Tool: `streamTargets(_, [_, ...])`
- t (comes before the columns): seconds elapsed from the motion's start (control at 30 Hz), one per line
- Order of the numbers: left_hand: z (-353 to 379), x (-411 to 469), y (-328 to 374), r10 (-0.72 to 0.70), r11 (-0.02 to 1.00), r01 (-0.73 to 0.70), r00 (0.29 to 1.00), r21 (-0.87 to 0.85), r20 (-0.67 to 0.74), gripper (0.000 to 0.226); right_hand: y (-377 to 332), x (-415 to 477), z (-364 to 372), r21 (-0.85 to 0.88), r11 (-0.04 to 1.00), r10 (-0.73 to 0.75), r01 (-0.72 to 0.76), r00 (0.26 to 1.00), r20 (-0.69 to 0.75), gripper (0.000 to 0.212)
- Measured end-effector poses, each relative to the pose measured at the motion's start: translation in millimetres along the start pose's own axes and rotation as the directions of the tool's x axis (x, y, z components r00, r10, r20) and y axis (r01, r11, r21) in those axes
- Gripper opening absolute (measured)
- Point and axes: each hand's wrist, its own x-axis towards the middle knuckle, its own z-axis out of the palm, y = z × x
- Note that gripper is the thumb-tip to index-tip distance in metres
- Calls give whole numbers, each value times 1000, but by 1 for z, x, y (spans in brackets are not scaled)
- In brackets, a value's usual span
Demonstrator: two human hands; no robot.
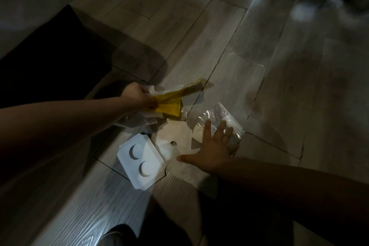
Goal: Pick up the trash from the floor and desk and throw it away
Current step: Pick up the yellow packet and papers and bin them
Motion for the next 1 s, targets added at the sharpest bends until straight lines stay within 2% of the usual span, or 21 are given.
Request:
streamTargets(0.2, [3, 3, -1, -23, 1000, 23, 1000, 19, -4, 31, 3, 4, 5, 0, 1000, 2, -2, 998, -61, 129])
streamTargets(0.37, [4, 5, 0, -37, 999, 37, 999, -23, 1, 29, -9, 9, 6, 51, 998, 37, -35, 998, -55, 137])
streamTargets(0.57, [4, 8, -1, -48, 998, 49, 999, -41, 21, 22, -21, 21, 9, 93, 994, 58, -49, 994, -91, 134])
streamTargets(0.73, [5, 9, 0, -43, 999, 43, 999, -5, 4, 24, -10, 18, 10, -26, 999, -44, 39, 970, -239, 111])
streamTargets(0.8, [5, 8, 0, -41, 999, 41, 999, -11, -4, 25, 1, 20, -1, -85, 992, -118, 96, 940, -321, 95])
streamTargets(0.87, [4, 7, 2, -36, 999, 36, 999, -14, -6, 24, 16, 25, -19, -183, 964, -252, 195, 890, -381, 73])
streamTargets(0.93, [3, 5, 5, -18, 1000, 18, 1000, -8, 0, 21, 28, 31, -35, -242, 923, -374, 301, 853, -365, 55])
streamTargets(1.0, [0, 4, 8, -3, 1000, 3, 1000, -14, -1, 22, 32, 36, -49, -206, 901, -429, 381, 850, -307, 43])
